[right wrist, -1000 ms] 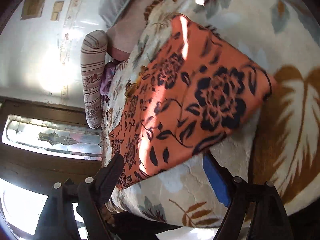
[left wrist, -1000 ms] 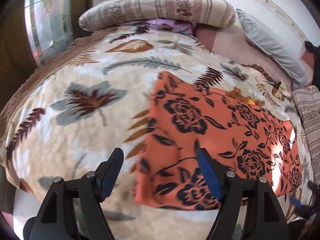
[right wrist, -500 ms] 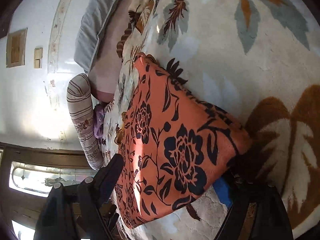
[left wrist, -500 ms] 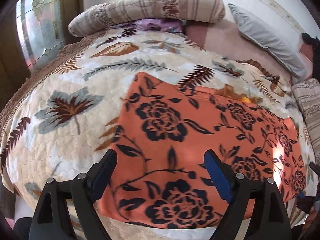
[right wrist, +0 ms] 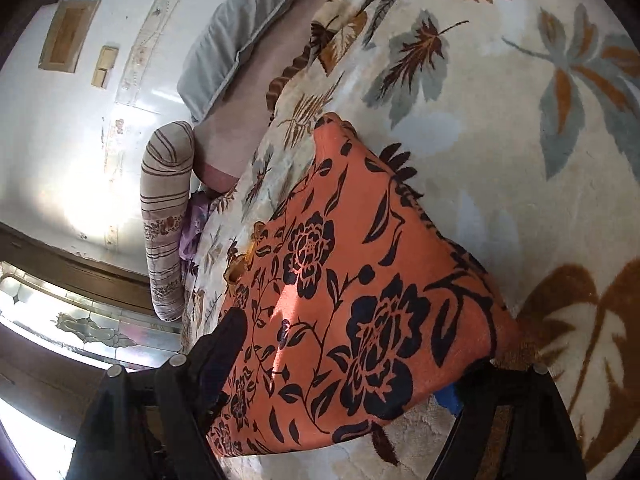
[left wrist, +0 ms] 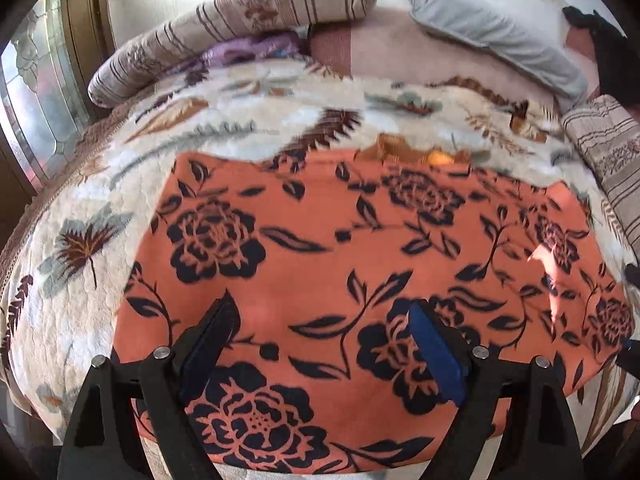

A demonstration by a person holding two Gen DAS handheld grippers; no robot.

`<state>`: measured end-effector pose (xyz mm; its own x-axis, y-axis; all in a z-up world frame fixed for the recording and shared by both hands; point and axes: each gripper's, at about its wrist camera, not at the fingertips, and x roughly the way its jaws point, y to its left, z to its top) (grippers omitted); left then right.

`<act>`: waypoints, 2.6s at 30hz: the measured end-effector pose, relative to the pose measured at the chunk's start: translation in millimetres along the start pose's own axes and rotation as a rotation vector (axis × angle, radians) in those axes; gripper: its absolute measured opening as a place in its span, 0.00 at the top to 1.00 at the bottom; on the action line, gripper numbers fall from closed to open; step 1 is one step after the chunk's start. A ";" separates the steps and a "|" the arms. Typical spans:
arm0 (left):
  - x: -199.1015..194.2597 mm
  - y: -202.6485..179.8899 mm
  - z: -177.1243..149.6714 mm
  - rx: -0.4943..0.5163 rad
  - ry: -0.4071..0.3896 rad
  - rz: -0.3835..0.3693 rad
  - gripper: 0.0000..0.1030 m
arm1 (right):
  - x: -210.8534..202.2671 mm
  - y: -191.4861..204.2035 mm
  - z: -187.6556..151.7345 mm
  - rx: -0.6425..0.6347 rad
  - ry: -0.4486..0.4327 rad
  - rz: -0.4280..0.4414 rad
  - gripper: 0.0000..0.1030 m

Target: Fold small clothes

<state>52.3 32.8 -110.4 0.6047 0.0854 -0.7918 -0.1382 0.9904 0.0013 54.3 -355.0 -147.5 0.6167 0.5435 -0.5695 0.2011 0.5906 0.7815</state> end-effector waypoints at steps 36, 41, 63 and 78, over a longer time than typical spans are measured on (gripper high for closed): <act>1.6 28.1 6.8 -0.055 0.049 -0.172 0.06 | 39.9 51.5 4.0 -0.219 0.029 -0.297 0.83; -48.2 141.8 4.4 -0.291 -0.091 -0.092 0.06 | 39.8 174.3 -29.3 -0.508 -0.053 -0.236 0.84; -27.9 272.9 -48.4 -0.564 -0.035 0.022 0.06 | 212.3 293.7 -268.7 -1.155 0.307 -0.363 0.74; -76.9 168.6 -16.7 -0.356 -0.044 -0.286 0.17 | 87.7 205.8 -213.1 -0.765 0.186 -0.085 0.21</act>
<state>-30.6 191.4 -59.4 0.6896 -0.1736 -0.7031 -0.2170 0.8767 -0.4293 -12.5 -58.7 -90.9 0.4716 0.5293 -0.7053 -0.3789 0.8439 0.3799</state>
